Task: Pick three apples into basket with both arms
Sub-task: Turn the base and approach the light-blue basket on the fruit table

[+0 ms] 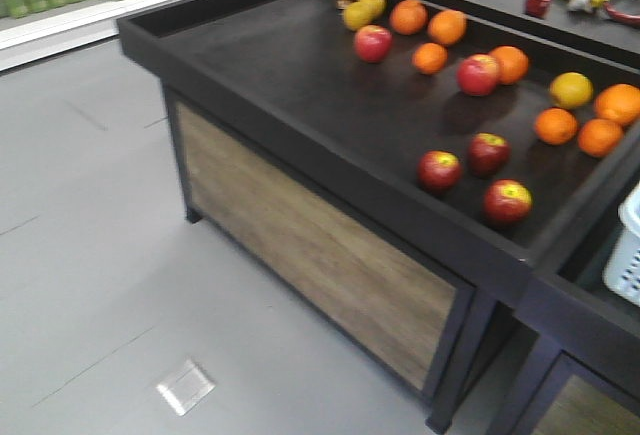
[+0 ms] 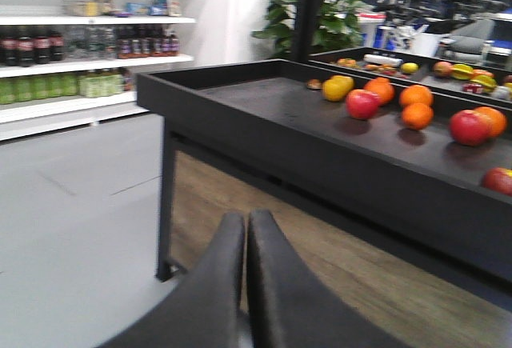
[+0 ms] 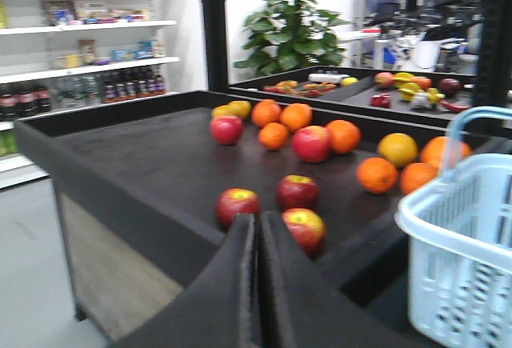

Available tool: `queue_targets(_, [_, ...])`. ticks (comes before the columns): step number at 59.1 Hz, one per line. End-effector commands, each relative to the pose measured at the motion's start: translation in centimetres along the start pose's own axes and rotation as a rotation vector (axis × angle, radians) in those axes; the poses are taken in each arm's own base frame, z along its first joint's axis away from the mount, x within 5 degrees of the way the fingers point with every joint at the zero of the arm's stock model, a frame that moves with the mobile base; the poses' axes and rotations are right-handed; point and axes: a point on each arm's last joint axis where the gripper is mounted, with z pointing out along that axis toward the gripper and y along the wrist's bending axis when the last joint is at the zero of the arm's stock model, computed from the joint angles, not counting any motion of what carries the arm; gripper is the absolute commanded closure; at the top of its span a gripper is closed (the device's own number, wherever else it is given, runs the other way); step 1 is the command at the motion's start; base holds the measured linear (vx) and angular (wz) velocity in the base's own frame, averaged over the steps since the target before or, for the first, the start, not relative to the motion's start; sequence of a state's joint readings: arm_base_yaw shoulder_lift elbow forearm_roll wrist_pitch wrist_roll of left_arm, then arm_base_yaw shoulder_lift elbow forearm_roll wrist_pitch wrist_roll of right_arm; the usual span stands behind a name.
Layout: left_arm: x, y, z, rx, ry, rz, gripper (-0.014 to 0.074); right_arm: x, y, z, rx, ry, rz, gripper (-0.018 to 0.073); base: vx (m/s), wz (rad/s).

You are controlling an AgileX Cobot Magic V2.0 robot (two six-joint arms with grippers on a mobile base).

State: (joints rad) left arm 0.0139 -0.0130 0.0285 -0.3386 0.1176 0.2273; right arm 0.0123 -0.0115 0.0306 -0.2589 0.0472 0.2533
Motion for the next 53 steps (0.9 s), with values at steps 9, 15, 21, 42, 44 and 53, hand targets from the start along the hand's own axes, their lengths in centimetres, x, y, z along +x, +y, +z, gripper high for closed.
queue_targets(9, [-1.55, 0.01, -0.29, -0.006, -0.109, -0.006, 0.0603, -0.38, 0.15, -0.08, -0.015, -0.075, -0.019, 0.0564, 0.13, -0.50])
queue_targets(15, [-1.55, 0.01, -0.29, -0.006, -0.109, -0.006, 0.0603, -0.38, 0.15, -0.08, -0.015, -0.075, -0.019, 0.0564, 0.13, -0.47])
queue_targets(21, [-1.55, 0.01, -0.29, -0.006, -0.109, -0.006, 0.0603, -0.38, 0.15, -0.08, -0.015, -0.075, -0.019, 0.0564, 0.13, -0.45])
queue_targets(42, [-1.55, 0.01, -0.29, -0.006, -0.109, -0.006, 0.0603, -0.38, 0.15, -0.08, -0.015, -0.075, -0.019, 0.0564, 0.11, -0.40])
queue_targets(44, [-1.55, 0.01, -0.29, -0.006, -0.109, -0.006, 0.0603, -0.38, 0.15, -0.08, -0.015, -0.075, -0.019, 0.0564, 0.09, -0.36])
queue_targets(53, [-1.55, 0.01, -0.29, -0.006, -0.109, -0.006, 0.0603, -0.37, 0.15, -0.07, -0.014, -0.074, -0.019, 0.0564, 0.09, -0.35])
